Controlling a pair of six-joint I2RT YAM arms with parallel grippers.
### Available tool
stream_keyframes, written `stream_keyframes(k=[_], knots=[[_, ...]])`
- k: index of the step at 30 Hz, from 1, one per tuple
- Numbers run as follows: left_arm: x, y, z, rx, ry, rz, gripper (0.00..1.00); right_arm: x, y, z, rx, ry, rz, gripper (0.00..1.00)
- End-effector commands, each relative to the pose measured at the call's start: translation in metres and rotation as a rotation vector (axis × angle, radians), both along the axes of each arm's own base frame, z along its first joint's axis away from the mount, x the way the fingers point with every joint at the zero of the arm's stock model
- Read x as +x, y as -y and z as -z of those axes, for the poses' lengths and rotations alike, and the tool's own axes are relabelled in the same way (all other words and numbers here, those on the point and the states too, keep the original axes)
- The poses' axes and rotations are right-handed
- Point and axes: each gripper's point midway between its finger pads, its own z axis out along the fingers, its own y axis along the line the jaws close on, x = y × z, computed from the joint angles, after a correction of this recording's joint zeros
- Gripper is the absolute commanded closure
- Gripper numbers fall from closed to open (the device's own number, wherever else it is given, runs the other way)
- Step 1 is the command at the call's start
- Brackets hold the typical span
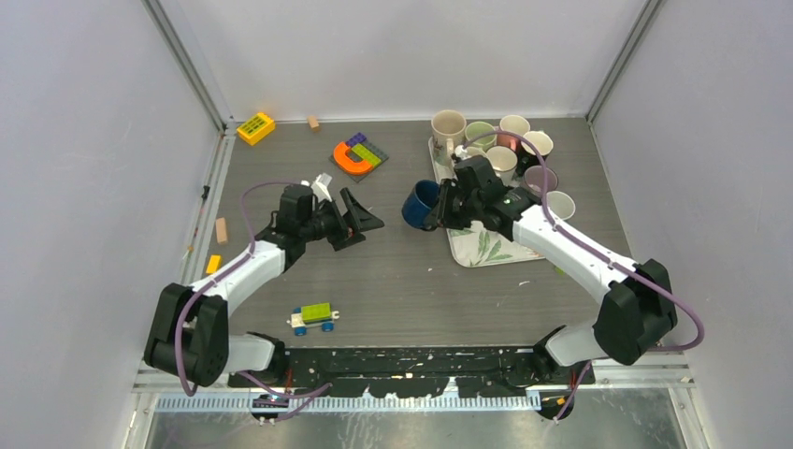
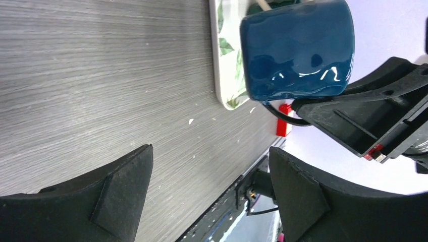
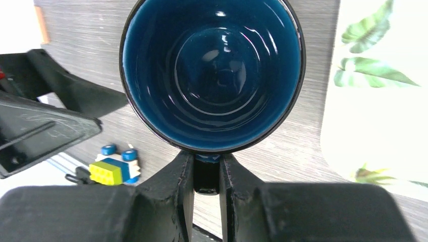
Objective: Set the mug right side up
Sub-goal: Place the cup on the tray.
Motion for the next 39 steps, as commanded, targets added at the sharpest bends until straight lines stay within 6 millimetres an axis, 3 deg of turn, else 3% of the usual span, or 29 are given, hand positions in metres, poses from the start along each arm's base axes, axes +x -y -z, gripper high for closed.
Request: stream_keyframes(k=[1, 9, 19, 39], knots=[[0.002, -0.004, -0.016, 0.052, 0.073, 0.013, 0.14, 0.002, 0.025, -0.022, -0.077, 0.124, 0.048, 0.99], [0.003, -0.005, -0.019, 0.069, 0.088, 0.025, 0.14, -0.010, 0.077, 0.000, -0.265, 0.122, 0.173, 0.99], [0.003, -0.003, -0.020, 0.070, 0.092, 0.040, 0.14, -0.016, 0.108, 0.025, -0.373, 0.118, 0.268, 0.99], [-0.006, -0.015, -0.019, 0.137, 0.089, 0.019, 0.14, -0.009, 0.108, 0.071, -0.407, 0.076, 0.307, 0.97]])
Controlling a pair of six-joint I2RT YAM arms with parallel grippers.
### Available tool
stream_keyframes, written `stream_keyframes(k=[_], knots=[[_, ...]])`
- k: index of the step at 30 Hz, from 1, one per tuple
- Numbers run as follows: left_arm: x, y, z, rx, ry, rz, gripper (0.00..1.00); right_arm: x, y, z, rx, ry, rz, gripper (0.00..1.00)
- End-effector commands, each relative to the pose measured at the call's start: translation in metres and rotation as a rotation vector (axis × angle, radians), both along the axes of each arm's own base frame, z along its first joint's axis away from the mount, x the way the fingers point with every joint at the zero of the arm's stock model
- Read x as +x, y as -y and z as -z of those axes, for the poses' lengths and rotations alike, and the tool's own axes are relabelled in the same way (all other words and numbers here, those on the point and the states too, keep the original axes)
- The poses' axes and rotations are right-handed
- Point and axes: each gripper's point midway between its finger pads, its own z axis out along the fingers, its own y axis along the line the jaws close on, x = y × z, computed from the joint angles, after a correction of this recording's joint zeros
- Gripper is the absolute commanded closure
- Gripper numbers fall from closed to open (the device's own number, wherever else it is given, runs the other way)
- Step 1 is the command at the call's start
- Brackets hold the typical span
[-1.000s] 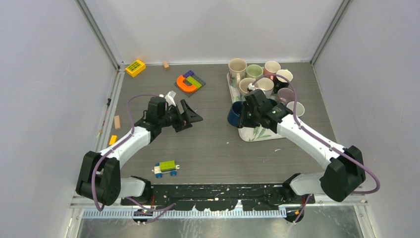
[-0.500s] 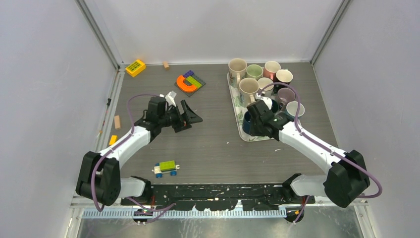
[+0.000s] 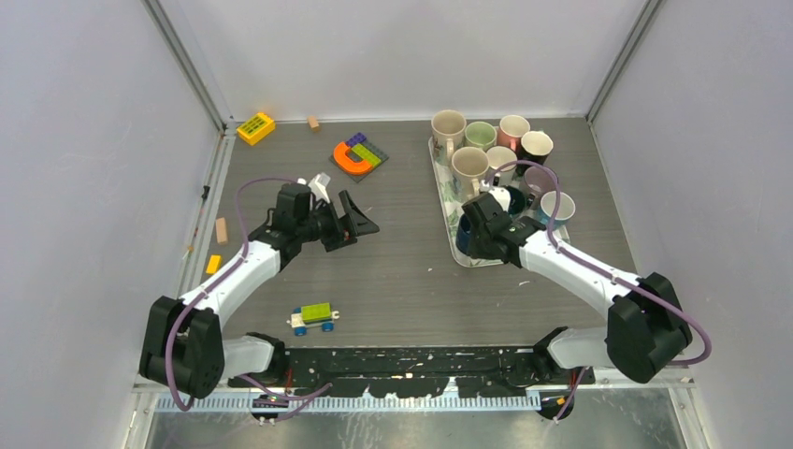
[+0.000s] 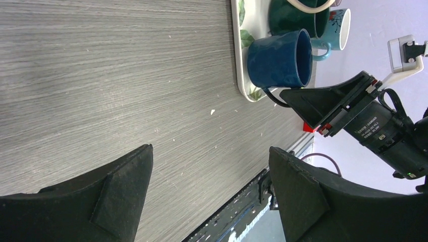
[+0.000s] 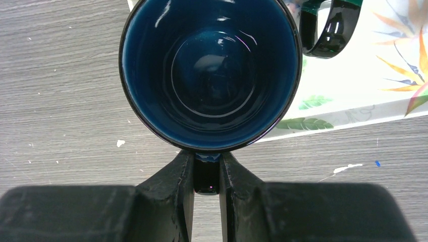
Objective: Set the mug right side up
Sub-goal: Place the cup on the tray.
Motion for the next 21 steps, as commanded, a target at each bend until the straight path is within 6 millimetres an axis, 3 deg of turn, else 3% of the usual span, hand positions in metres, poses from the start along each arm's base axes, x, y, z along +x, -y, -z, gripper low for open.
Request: stream_keyframes(k=[1, 11, 21], knots=[[0.003, -0.001, -0.020, 0.006, 0.065, 0.007, 0.14, 0.022, -0.008, -0.014, 0.030, 0.100, 0.035, 0.95], [0.000, 0.006, -0.022, -0.025, 0.061, 0.046, 0.14, 0.022, -0.006, 0.002, 0.009, 0.077, 0.034, 0.78], [-0.007, 0.008, -0.024, -0.036, 0.070, 0.088, 0.13, 0.019, -0.003, 0.007, -0.003, 0.067, 0.039, 0.48]])
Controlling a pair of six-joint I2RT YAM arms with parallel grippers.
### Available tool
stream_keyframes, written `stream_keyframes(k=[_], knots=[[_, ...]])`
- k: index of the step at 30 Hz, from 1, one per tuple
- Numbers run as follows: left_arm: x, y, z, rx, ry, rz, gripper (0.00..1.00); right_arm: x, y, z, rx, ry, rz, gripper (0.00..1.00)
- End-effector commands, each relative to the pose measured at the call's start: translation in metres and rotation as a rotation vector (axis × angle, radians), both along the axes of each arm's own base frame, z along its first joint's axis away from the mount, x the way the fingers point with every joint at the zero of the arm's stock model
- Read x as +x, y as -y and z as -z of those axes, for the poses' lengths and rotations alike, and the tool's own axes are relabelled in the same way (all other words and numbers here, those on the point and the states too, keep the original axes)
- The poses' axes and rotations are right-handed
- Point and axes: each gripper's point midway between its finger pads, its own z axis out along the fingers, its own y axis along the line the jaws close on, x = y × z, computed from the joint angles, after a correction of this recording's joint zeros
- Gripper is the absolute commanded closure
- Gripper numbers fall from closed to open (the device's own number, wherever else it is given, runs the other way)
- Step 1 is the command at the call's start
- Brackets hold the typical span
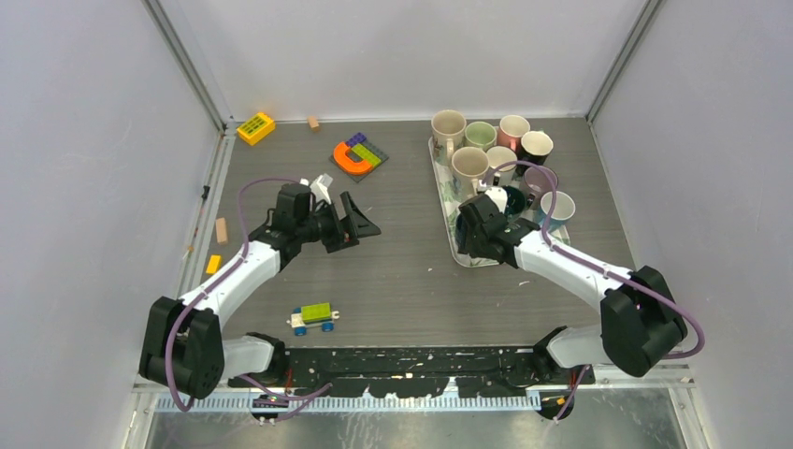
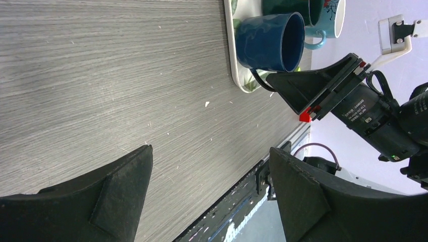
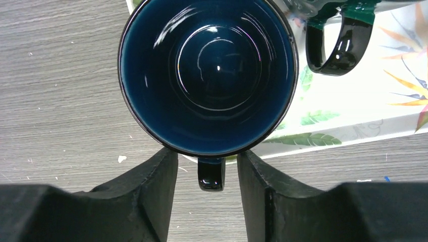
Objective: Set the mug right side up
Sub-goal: Place the cup on the tray, then reset both arms
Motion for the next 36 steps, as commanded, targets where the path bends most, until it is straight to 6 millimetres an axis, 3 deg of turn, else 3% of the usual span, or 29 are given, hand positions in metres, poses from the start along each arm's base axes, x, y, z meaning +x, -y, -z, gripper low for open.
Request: stream_keyframes(k=[1, 9, 13, 19, 25, 30, 36], knots=[[0.001, 0.004, -0.023, -0.023, 0.080, 0.044, 0.13, 0.008, -0.001, -0.007, 0.009, 0.041, 0.027, 0.45], [0.000, 0.004, -0.040, -0.004, 0.132, 0.074, 0.09, 0.007, 0.000, -0.051, 0.041, 0.095, 0.015, 0.14], [0.000, 0.000, -0.056, 0.022, 0.183, 0.072, 0.00, 0.006, 0.004, -0.085, 0.064, 0.160, 0.023, 0.01], [-0.001, -0.011, -0.087, 0.072, 0.285, 0.053, 0.00, 0.012, 0.000, -0.157, 0.181, 0.340, 0.012, 0.00], [-0.001, -0.028, -0.122, 0.138, 0.393, -0.010, 0.00, 0.018, -0.025, -0.223, 0.364, 0.527, -0.084, 0.00], [-0.001, -0.041, -0.142, 0.182, 0.438, -0.066, 0.00, 0.020, -0.044, -0.251, 0.449, 0.593, -0.165, 0.00], [0.000, -0.053, -0.159, 0.226, 0.493, -0.111, 0.00, 0.021, -0.053, -0.272, 0.509, 0.651, -0.197, 0.00]])
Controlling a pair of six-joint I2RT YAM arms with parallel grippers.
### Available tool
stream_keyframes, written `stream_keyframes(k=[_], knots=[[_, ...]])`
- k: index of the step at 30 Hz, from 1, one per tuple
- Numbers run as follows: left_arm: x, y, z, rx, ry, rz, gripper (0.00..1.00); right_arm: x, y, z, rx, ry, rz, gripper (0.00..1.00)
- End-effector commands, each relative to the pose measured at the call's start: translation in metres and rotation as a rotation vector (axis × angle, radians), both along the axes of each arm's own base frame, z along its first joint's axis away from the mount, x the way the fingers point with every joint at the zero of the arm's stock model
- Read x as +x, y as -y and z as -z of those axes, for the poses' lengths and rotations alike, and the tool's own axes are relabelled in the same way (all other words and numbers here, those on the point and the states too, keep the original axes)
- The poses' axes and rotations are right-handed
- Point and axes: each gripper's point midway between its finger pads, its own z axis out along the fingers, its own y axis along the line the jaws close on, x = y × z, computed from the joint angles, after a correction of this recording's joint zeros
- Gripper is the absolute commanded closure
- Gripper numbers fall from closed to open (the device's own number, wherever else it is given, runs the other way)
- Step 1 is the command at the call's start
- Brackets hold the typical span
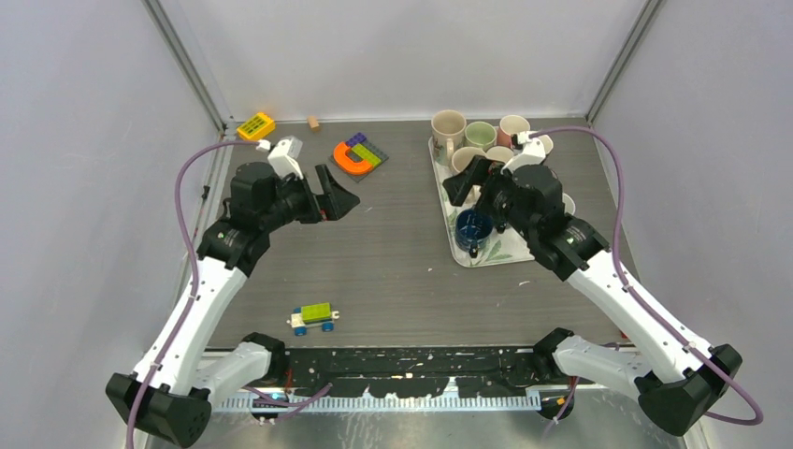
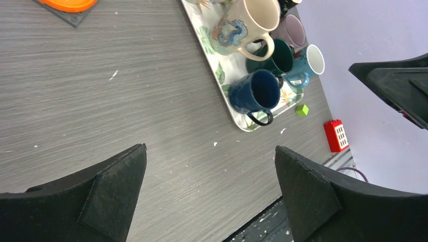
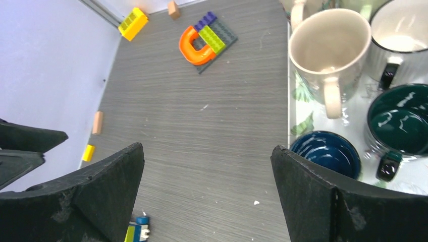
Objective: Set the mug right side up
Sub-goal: Reset both arms
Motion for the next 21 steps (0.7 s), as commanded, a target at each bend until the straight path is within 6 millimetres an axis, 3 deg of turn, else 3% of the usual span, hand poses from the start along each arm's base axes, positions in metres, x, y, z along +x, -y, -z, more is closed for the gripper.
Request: stream_keyframes(k=[1, 21], knots=[[-0.0010, -0.0142, -0.0202, 0.055, 0.073, -0.049, 0.00, 0.0047, -0.0146, -0.0512, 0.089, 0.140, -0.058, 0.00], [-0.0069, -0.0172, -0.0172, 0.064, 0.080, -0.048, 0.00, 0.0072, -0.0185, -0.0528, 0.117, 0.136, -0.056, 0.00]])
